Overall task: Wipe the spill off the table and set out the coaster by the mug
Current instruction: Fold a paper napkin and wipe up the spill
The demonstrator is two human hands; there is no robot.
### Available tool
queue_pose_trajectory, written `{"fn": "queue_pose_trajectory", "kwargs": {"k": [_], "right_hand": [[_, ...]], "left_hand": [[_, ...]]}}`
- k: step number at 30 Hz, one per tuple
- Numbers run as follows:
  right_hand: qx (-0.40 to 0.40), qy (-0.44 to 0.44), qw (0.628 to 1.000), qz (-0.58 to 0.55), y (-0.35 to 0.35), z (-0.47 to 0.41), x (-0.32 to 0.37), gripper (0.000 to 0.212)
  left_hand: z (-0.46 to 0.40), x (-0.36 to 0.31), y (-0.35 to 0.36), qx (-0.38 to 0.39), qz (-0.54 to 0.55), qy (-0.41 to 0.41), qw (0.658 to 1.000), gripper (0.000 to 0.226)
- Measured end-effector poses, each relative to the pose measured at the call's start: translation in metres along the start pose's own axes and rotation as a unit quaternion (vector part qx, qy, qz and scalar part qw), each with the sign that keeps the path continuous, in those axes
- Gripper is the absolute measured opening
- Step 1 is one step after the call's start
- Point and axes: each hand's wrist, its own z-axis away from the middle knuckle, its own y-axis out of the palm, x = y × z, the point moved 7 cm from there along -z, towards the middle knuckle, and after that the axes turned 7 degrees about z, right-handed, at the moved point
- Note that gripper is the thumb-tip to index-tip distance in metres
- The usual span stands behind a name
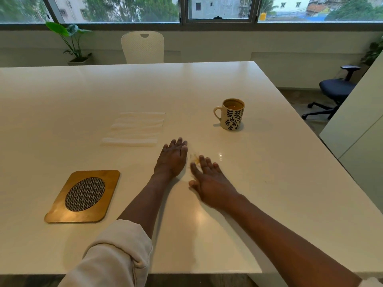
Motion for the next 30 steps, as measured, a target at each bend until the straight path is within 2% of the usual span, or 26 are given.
{"fn": "queue_pose_trajectory", "kwargs": {"k": [4,7,12,17,20,23,25,27,30], "right_hand": [[-0.01,-0.039,0.999,0.013,0.005,0.013,0.013,0.061],[0.001,-0.044,0.999,0.023,0.007,0.027,0.015,0.067],[0.005,-0.024,0.999,0.029,0.011,0.059,0.014,0.081],[0.012,0.027,0.999,0.039,0.012,0.082,-0.003,0.082],[0.008,0.074,0.996,0.043,0.009,0.09,-0.036,0.088],[0.005,0.145,0.988,0.058,0.004,0.095,-0.089,0.116],[0.007,0.188,0.98,0.058,0.001,0.101,-0.125,0.126],[0.004,0.225,0.973,0.054,-0.004,0.105,-0.158,0.125],[0.009,0.268,0.962,0.043,-0.009,0.106,-0.194,0.108]], "left_hand": [[0.001,0.001,-0.001,-0.003,-0.001,0.003,1.0,0.051],[0.0,0.002,0.0,-0.004,-0.006,0.003,1.0,0.052],[0.001,0.0,0.0,-0.003,-0.024,0.006,1.0,0.051],[0.001,0.0,0.001,-0.01,-0.033,0.009,0.999,0.051],[0.0,0.001,0.001,-0.013,-0.03,0.004,0.999,0.051],[0.001,0.0,0.002,-0.013,-0.029,0.0,1.0,0.052],[0.002,0.0,0.002,-0.013,-0.03,0.0,0.999,0.052],[0.002,-0.001,0.001,-0.014,-0.03,0.001,0.999,0.052],[0.002,-0.002,0.002,-0.011,-0.031,-0.003,0.999,0.052]]}}
